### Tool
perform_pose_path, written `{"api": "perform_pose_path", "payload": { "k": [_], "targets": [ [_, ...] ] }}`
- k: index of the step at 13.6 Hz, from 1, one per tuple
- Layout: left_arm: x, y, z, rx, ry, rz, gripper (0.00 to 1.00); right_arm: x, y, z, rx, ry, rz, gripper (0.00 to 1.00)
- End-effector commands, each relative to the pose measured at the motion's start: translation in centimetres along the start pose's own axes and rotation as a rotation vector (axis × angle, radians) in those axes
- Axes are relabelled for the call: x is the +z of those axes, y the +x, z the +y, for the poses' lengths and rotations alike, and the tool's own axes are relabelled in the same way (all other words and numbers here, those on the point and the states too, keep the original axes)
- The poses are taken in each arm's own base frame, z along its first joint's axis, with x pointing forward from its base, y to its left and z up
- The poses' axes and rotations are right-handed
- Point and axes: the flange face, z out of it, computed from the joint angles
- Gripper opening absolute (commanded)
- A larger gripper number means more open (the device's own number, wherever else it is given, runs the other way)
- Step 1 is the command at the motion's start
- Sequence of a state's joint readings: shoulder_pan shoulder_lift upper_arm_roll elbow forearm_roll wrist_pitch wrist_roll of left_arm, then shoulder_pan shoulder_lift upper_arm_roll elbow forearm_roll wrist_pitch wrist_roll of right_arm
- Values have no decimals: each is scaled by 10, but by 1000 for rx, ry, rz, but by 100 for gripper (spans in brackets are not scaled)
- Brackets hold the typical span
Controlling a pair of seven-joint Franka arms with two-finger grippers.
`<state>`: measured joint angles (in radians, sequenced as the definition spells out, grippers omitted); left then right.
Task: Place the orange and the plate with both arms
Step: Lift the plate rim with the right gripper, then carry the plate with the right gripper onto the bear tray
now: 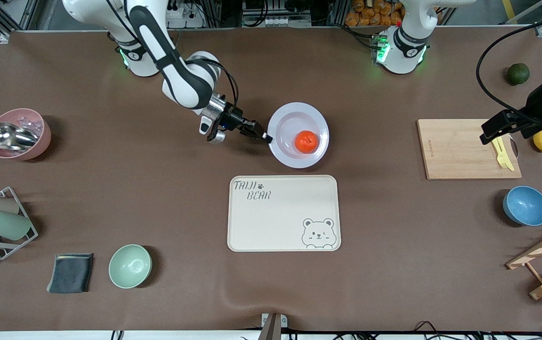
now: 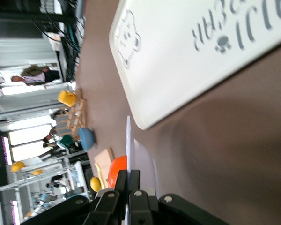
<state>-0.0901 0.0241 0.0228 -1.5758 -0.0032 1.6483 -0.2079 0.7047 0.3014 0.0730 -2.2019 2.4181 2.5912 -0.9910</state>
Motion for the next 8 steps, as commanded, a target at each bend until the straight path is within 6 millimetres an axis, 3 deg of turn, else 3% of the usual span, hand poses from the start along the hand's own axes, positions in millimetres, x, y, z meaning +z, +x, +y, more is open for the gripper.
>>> {"api": "perform_pose_path", "payload": {
  "k": [1, 3, 6, 8],
  "targets": [
    [6, 4, 0, 17, -12, -20, 100, -10, 30, -10, 41, 108, 26, 0],
    [2, 5, -4, 9, -11, -11, 100, -9, 73, -13, 27, 153, 76, 0],
    [2, 5, -5, 2, -8, -10, 100, 27, 124, -5, 1, 173, 121, 0],
    [1, 5, -6, 8, -8, -9, 100, 52, 145, 7, -25, 173, 135, 0]
  ]
}}
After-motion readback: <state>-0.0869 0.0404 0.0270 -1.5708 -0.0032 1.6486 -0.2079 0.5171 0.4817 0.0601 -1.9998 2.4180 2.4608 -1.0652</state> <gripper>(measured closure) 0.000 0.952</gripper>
